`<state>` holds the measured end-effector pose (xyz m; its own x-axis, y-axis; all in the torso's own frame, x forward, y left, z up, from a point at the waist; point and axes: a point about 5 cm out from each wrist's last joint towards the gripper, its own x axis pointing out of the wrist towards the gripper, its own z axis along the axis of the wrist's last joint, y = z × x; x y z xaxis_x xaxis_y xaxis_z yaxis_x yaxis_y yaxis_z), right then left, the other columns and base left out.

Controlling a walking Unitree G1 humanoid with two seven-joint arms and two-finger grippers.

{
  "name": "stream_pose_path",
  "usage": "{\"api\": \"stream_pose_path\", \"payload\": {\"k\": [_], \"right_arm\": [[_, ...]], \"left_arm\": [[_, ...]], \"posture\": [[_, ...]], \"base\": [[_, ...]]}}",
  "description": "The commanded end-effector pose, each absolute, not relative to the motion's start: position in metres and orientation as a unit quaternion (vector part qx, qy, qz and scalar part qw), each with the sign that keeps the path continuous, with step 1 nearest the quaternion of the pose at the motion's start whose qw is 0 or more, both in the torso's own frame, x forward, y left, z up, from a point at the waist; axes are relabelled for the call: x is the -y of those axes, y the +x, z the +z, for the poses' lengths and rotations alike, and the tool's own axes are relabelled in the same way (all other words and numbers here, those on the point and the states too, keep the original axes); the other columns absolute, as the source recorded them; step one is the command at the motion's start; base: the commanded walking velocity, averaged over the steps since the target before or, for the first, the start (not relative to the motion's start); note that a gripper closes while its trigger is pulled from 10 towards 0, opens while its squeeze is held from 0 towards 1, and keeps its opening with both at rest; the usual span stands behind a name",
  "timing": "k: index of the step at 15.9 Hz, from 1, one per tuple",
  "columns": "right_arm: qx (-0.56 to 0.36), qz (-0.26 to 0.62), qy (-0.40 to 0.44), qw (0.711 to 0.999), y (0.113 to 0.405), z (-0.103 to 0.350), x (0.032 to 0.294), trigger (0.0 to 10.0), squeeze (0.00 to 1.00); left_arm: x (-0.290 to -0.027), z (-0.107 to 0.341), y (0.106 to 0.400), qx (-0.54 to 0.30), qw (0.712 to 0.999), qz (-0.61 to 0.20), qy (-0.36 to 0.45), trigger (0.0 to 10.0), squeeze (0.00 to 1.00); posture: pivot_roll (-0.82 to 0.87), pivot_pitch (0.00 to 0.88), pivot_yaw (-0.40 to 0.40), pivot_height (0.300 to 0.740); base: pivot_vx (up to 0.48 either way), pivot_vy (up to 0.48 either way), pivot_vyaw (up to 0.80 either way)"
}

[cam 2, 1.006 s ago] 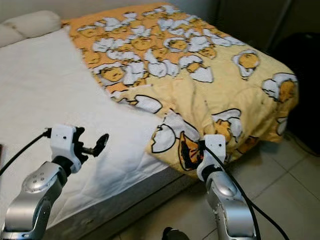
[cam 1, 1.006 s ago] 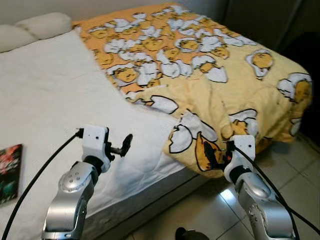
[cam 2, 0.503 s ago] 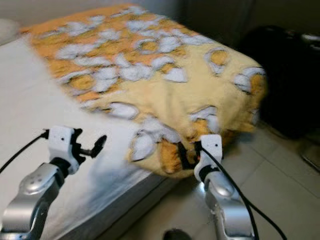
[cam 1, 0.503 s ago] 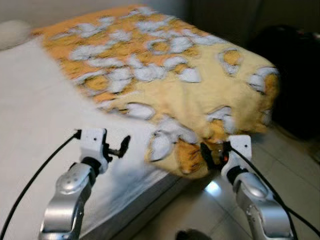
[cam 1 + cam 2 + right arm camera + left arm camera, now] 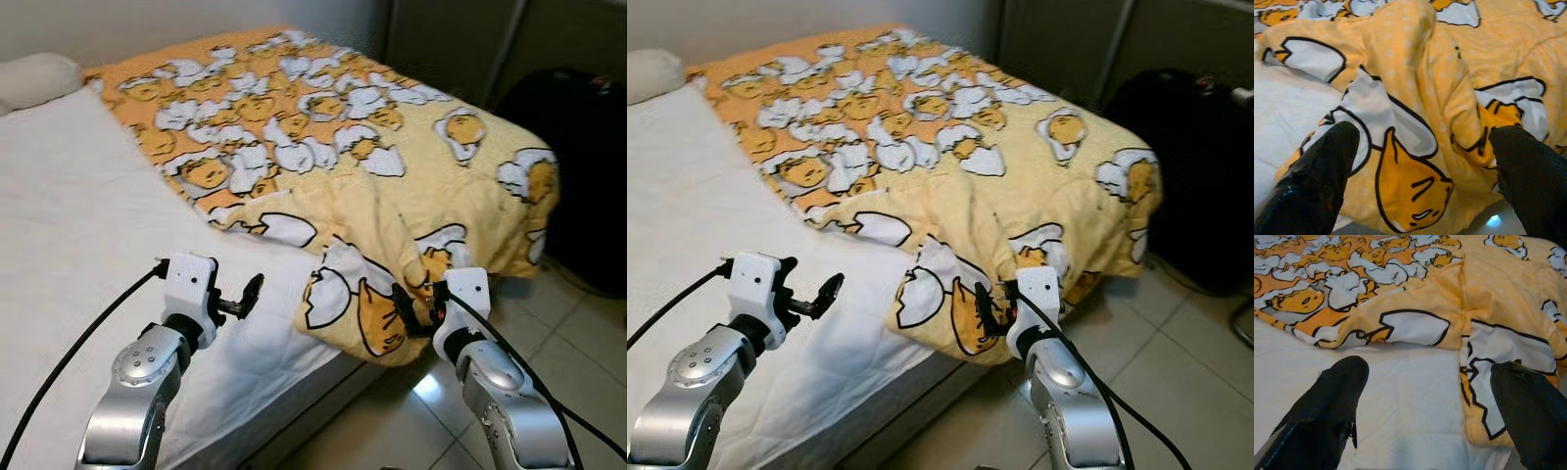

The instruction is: Clean up the room

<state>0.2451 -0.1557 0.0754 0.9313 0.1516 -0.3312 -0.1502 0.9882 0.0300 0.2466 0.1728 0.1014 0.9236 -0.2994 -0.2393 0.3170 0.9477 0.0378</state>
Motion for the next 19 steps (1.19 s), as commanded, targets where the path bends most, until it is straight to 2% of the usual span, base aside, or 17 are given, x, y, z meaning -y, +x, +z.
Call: {"api": "stream_pose_path", "payload": {"k": [1, 2, 4, 5, 6, 10, 14, 15, 16, 17, 18, 19], "right_arm": [[-0.165, 0.077, -0.004, 0.983, 0.246, 0.076, 0.156, 10.0, 0.0], [-0.166, 0.081, -0.01, 0.983, 0.246, 0.076, 0.156, 10.0, 0.0], [-0.166, 0.084, -0.018, 0.982, 0.247, 0.078, 0.158, 10.0, 0.0], [-0.173, 0.085, -0.024, 0.981, 0.247, 0.077, 0.161, 10.0, 0.0], [-0.18, 0.087, -0.033, 0.979, 0.246, 0.076, 0.163, 10.0, 0.0], [-0.214, 0.074, -0.072, 0.971, 0.24, 0.071, 0.182, 10.0, 0.0], [-0.234, 0.077, -0.091, 0.965, 0.229, 0.072, 0.192, 10.0, 0.0], [-0.237, 0.077, -0.097, 0.964, 0.226, 0.074, 0.196, 10.0, 0.0], [-0.238, 0.077, -0.098, 0.963, 0.225, 0.074, 0.197, 10.0, 0.0], [-0.239, 0.078, -0.101, 0.963, 0.223, 0.076, 0.199, 10.0, 0.0], [-0.239, 0.079, -0.102, 0.963, 0.221, 0.078, 0.2, 10.0, 0.0], [-0.24, 0.081, -0.104, 0.962, 0.22, 0.08, 0.202, 10.0, 0.0]], "left_arm": [[-0.172, 0.102, 0.246, -0.122, 0.977, -0.167, 0.048, 10.0, 0.76], [-0.171, 0.099, 0.248, -0.133, 0.974, -0.176, 0.056, 10.0, 0.58], [-0.168, 0.094, 0.254, -0.152, 0.966, -0.194, 0.075, 10.0, 0.55], [-0.163, 0.092, 0.257, -0.16, 0.963, -0.211, 0.058, 10.0, 0.62], [-0.157, 0.09, 0.26, -0.163, 0.959, -0.228, 0.042, 10.0, 1.0], [-0.124, 0.052, 0.283, -0.234, 0.93, -0.281, 0.043, 10.0, 1.0], [-0.096, 0.032, 0.293, -0.262, 0.908, -0.321, 0.064, 10.0, 1.0], [-0.086, 0.029, 0.298, -0.262, 0.905, -0.327, 0.065, 10.0, 0.0], [-0.084, 0.029, 0.298, -0.262, 0.906, -0.327, 0.064, 10.0, 0.0], [-0.081, 0.028, 0.302, -0.262, 0.909, -0.318, 0.055, 4.5, 0.0], [-0.079, 0.028, 0.304, -0.261, 0.912, -0.312, 0.051, 2.9, 0.0], [-0.077, 0.028, 0.307, -0.261, 0.916, -0.301, 0.037, 0.0, 0.0]], "posture": [[0.02, 0.0, 0.042, 0.74], [0.02, 0.0, 0.046, 0.74], [0.01, 0.0, 0.054, 0.74], [0.01, 0.0, 0.054, 0.74], [0.01, 0.0, 0.054, 0.74], [-0.04, 0.0, 0.068, 0.74], [-0.1, 0.004, 0.085, 0.74], [-0.12, 0.034, 0.09, 0.74], [-0.13, 0.04, 0.091, 0.74], [-0.14, 0.057, 0.094, 0.74], [-0.16, 0.086, 0.097, 0.74], [-0.17, 0.101, 0.098, 0.74]], "base": [[0.0, 0.0, 0.0], [0.0, 0.0, 0.0], [0.0, 0.0, 0.0], [0.0, 0.0, 0.0], [0.0, 0.0, 0.0], [0.0, 0.0, 0.0], [0.0, 0.0, 0.0], [0.0, 0.0, 0.0], [0.0, 0.0, 0.0], [0.0, 0.0, 0.0], [0.0, 0.0, 0.0], [0.0, 0.0, 0.0]]}}
